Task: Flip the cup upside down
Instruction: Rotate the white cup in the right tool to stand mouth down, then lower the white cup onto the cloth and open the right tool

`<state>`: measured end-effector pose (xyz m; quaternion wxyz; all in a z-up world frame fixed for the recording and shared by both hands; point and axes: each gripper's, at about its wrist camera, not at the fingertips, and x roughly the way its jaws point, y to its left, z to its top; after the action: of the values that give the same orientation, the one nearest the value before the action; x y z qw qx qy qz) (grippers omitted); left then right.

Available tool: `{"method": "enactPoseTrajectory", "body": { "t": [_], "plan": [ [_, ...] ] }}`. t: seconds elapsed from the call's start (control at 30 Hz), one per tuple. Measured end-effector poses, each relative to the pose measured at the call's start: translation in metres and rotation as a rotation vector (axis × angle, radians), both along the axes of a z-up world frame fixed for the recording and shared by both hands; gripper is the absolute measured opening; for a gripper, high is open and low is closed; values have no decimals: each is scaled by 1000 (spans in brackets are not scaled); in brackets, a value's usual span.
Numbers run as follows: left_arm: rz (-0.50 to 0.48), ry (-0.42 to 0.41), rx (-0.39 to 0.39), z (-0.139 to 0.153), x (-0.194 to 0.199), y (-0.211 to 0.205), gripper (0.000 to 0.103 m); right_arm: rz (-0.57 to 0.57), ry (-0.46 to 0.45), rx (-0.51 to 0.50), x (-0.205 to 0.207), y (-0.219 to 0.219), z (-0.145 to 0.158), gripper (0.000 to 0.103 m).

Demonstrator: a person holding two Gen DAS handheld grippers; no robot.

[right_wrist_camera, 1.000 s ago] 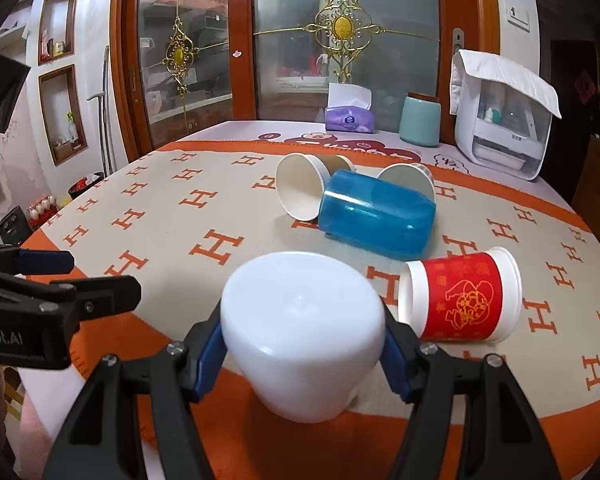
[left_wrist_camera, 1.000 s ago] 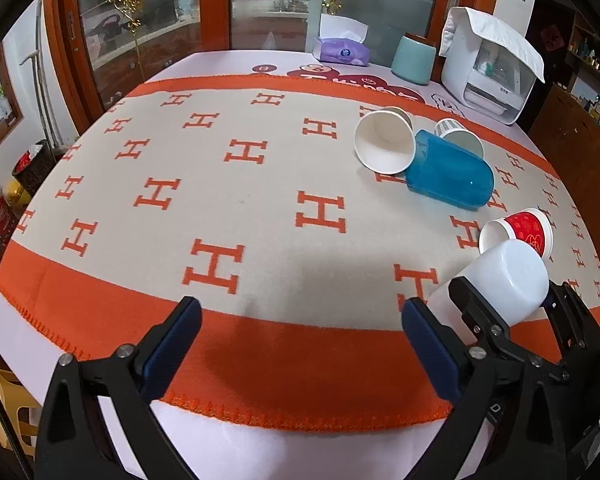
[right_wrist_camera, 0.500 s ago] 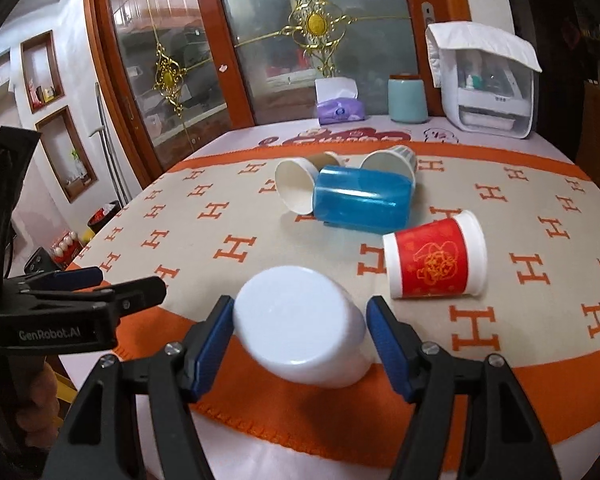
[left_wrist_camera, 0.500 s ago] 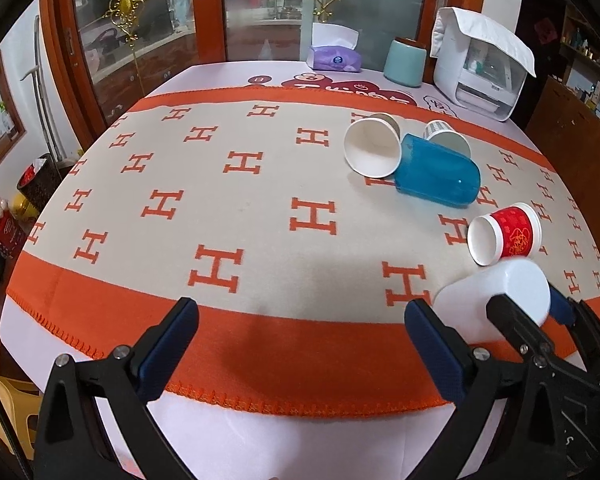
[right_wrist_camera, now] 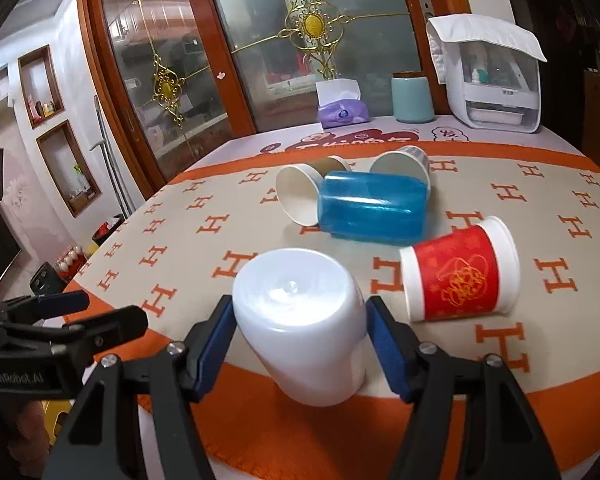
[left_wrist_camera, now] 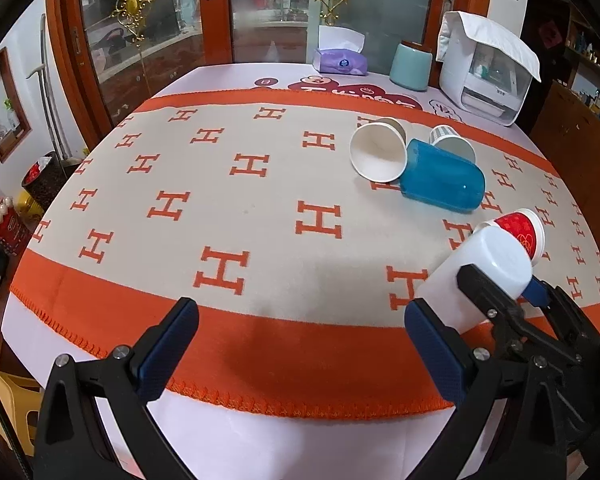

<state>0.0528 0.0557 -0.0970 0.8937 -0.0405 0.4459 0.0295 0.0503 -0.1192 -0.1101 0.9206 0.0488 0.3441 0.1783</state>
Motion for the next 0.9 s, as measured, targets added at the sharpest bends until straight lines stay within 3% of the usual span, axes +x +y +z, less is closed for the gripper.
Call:
{"method": "enactPoseTrajectory", "body": {
  "t": [0.33, 0.9],
  "plan": [
    [0, 7, 4, -1, 1, 3, 102, 35, -43, -98, -4, 16, 0, 67],
    [31, -8, 8, 5, 1, 13, 102, 28, -42, -40, -13, 8, 10, 69]
  ]
}}
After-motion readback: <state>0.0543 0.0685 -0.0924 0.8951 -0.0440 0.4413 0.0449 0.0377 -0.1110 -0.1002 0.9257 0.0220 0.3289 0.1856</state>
